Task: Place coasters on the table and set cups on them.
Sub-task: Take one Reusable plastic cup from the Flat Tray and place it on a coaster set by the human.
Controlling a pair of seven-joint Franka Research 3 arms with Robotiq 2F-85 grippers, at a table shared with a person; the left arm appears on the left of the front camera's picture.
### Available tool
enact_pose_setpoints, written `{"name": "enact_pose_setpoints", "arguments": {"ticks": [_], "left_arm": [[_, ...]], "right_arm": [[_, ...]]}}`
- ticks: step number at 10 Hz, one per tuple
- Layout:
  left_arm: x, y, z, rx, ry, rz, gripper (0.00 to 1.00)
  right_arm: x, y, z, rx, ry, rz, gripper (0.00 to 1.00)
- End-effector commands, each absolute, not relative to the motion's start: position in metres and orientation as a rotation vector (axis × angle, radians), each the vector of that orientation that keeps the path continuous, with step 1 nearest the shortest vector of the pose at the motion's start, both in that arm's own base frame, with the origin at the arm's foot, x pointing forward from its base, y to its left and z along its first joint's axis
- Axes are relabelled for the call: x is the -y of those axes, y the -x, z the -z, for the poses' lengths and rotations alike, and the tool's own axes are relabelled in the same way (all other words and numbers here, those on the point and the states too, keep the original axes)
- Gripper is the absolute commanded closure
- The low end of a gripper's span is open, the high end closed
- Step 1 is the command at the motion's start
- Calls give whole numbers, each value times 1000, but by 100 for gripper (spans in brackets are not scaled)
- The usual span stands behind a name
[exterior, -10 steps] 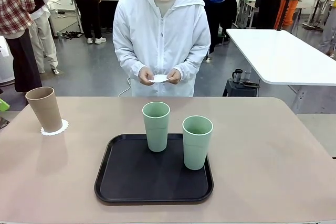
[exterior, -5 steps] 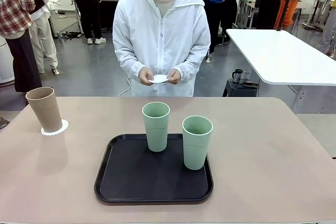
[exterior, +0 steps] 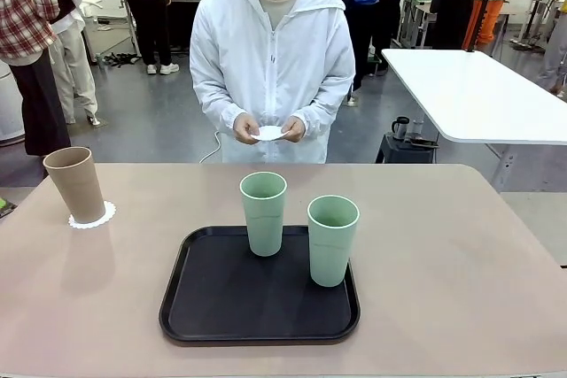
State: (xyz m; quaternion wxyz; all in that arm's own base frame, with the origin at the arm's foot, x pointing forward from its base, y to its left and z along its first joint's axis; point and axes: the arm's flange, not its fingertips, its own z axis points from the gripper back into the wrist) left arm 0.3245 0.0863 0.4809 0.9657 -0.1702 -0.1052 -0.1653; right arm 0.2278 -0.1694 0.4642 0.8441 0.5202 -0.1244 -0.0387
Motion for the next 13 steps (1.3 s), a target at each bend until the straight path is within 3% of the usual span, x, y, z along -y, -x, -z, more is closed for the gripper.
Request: {"name": "enact_pose_setpoints", "arguments": {"ticks": [1,4,9,13], "left_arm": [[-126,-336,-507,280,811,311,0],[-201,-350,-514,270,1092,204,0],[-315,-358,-493,225,1168,213,0],[-346,-367,-461,211,1274,266,0]], "right_arm": [[170,-228,-464,266,-1111,80,0],[170,-228,-464,266,-1111,80,0],[170,-228,-464,266,-1111,80,0],[170,-228,-464,266,-1111,80,0]]}}
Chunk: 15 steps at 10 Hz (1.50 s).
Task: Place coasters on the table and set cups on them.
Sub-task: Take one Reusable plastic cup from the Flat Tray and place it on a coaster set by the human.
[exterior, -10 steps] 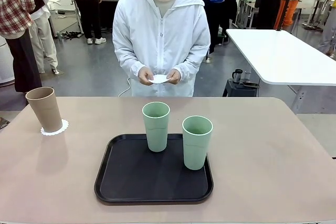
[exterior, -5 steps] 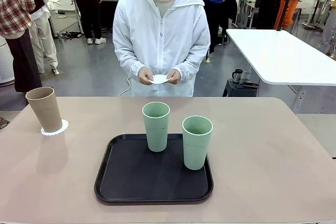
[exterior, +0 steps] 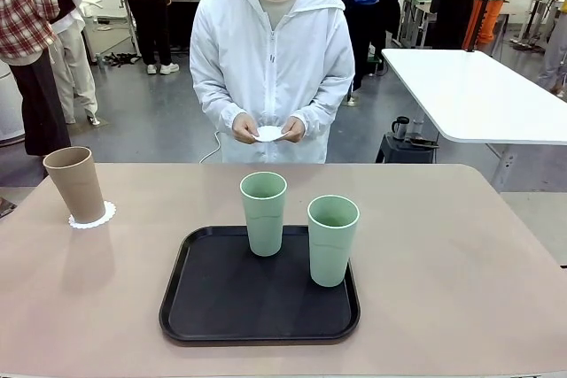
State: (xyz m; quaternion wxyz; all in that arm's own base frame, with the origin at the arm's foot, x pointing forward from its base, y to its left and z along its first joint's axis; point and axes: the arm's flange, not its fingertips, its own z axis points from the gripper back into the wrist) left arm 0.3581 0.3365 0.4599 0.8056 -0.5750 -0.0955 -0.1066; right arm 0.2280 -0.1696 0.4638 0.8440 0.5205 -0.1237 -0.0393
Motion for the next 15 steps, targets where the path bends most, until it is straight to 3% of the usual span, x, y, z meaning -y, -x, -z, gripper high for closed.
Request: {"name": "enact_pose_setpoints", "arguments": {"ticks": [1,4,15], "left_arm": [[-344,-372,-451,196,1301,267,0],[-346,-387,-429,167,1346,216,0],[-341,-374,-413,194,1322,204,0]], "right_arm": [[170,-228,-464,266,-1111,80,0],[170,-228,-464,266,-1111,80,0],[170,-228,-464,266,-1111,80,0]]}}
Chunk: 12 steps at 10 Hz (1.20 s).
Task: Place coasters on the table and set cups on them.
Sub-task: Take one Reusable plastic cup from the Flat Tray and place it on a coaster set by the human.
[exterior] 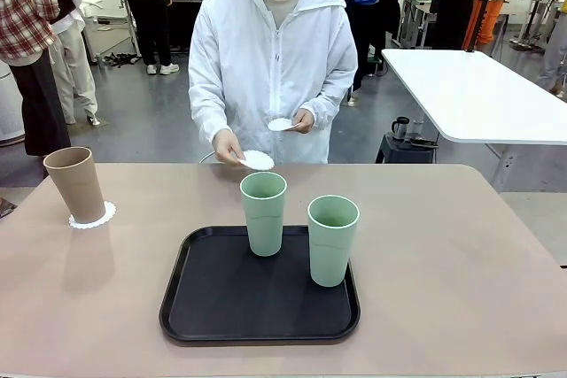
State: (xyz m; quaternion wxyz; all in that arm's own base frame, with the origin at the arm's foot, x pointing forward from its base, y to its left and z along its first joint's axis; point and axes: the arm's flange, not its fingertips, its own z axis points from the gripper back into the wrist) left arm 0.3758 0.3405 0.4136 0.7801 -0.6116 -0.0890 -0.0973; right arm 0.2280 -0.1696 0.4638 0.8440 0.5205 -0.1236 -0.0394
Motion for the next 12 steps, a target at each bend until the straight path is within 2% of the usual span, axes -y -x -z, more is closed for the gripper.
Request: {"name": "enact_pose_setpoints", "arguments": {"ticks": [1,12], "left_arm": [[-341,-374,-413,194,1322,204,0],[-341,-374,-413,194,1322,204,0]], "right_arm": [[170,-228,-464,266,-1111,80,0],[170,-228,-464,266,-1111,80,0]]}}
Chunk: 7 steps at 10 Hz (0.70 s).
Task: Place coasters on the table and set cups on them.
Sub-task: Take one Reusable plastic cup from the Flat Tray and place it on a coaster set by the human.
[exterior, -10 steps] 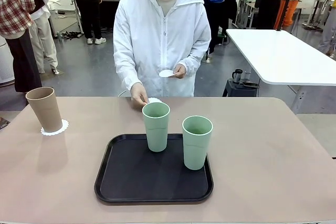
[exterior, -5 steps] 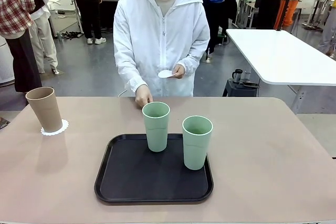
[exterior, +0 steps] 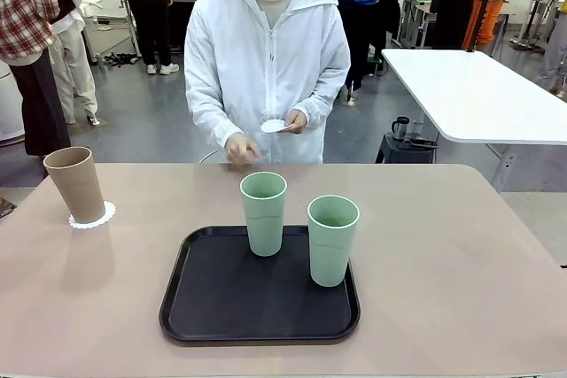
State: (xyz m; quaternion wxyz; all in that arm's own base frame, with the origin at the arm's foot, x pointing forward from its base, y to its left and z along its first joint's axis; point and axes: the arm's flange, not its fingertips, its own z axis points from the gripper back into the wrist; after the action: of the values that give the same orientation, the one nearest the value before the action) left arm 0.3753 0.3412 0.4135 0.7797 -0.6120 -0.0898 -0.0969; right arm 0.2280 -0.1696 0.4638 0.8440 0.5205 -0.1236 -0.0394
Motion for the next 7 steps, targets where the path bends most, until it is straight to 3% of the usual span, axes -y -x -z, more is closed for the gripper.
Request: {"name": "enact_pose_setpoints", "arguments": {"ticks": [1,7], "left_arm": [[-341,-374,-413,194,1322,204,0],[-341,-374,-413,194,1322,204,0]], "right_arm": [[170,-228,-464,266,-1111,80,0],[170,-228,-464,266,-1111,80,0]]}}
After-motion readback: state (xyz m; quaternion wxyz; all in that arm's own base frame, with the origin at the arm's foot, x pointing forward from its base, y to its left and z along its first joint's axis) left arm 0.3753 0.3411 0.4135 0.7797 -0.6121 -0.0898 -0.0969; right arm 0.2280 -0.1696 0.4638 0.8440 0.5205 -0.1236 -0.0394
